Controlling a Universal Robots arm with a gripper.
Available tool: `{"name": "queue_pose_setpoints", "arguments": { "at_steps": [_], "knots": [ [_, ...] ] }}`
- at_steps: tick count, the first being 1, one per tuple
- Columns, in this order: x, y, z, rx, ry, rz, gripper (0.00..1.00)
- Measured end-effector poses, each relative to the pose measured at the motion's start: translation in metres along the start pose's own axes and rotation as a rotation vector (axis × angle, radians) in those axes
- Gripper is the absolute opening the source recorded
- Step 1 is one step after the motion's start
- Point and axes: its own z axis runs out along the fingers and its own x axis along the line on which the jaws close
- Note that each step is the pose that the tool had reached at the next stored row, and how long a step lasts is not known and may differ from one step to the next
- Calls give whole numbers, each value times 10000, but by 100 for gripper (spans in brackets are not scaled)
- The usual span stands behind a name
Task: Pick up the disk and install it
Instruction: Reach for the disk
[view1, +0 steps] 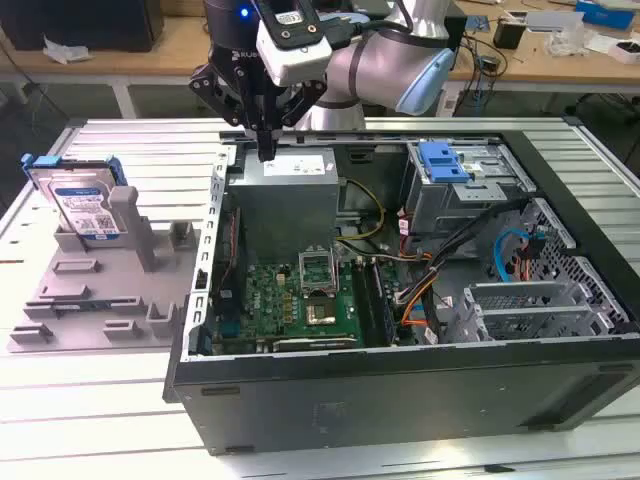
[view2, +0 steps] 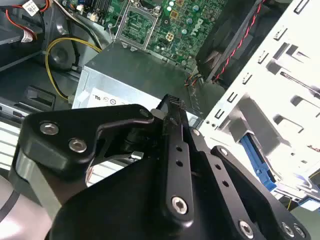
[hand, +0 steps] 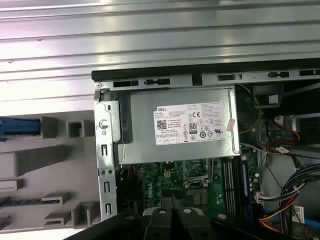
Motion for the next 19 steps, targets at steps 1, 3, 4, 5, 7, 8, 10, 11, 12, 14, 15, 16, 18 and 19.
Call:
{"name": "queue_pose_setpoints", "arguments": {
  "at_steps": [1, 3, 4, 5, 7, 8, 10, 11, 12, 14, 15, 16, 18, 19],
  "knots": [
    [0, 0, 0, 0, 0, 0, 11],
    [0, 0, 0, 0, 0, 0, 11],
    [0, 0, 0, 0, 0, 0, 11],
    [0, 0, 0, 0, 0, 0, 11],
    [0, 0, 0, 0, 0, 0, 11],
    [0, 0, 0, 0, 0, 0, 11],
    [0, 0, 0, 0, 0, 0, 11],
    [0, 0, 0, 0, 0, 0, 11],
    [0, 0, 0, 0, 0, 0, 11],
    [0, 0, 0, 0, 0, 0, 11],
    [10, 1, 0, 0, 0, 2, 11],
    [52, 12, 0, 0, -1, 4, 11],
    [123, 26, 0, 0, 0, 7, 11],
    [157, 31, 0, 0, -1, 8, 11]
  ]
}}
